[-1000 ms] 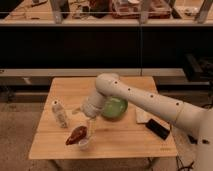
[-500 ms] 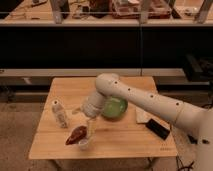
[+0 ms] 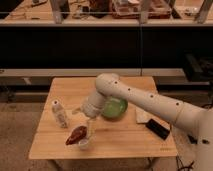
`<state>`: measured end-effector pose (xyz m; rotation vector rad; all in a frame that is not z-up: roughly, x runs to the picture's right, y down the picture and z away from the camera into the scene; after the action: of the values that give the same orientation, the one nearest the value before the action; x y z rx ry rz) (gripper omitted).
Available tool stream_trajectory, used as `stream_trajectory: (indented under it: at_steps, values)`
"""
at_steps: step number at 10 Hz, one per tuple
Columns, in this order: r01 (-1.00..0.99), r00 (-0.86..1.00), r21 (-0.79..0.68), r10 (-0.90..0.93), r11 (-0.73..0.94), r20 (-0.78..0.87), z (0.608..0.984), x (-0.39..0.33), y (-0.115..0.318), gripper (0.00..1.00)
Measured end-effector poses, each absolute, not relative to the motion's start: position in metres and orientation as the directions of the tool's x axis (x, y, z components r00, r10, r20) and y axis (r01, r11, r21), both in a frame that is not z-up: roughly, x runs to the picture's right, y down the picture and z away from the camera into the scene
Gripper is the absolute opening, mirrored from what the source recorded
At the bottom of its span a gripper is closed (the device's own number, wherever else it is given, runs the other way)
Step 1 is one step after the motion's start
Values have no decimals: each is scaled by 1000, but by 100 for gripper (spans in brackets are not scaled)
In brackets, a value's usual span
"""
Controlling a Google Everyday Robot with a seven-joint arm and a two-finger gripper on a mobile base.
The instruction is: Knock the bottle over
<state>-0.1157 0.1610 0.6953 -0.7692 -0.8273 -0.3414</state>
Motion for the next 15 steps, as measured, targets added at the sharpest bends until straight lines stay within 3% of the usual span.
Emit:
stream_trajectory:
  at_steps: [6,7,10,13,15]
  values:
    - [551,645,-477,14,685,764,695,-115,161,80]
    - [545,658,-479,4,688,753,699,-112,156,76]
    - [521,717,-449,-88,726,691,697,-101,96,49]
    - [513,734,-390,-155,765,661,658,-107,32,18]
    - [529,693,-346,-160,775,703,648,-123,11,10]
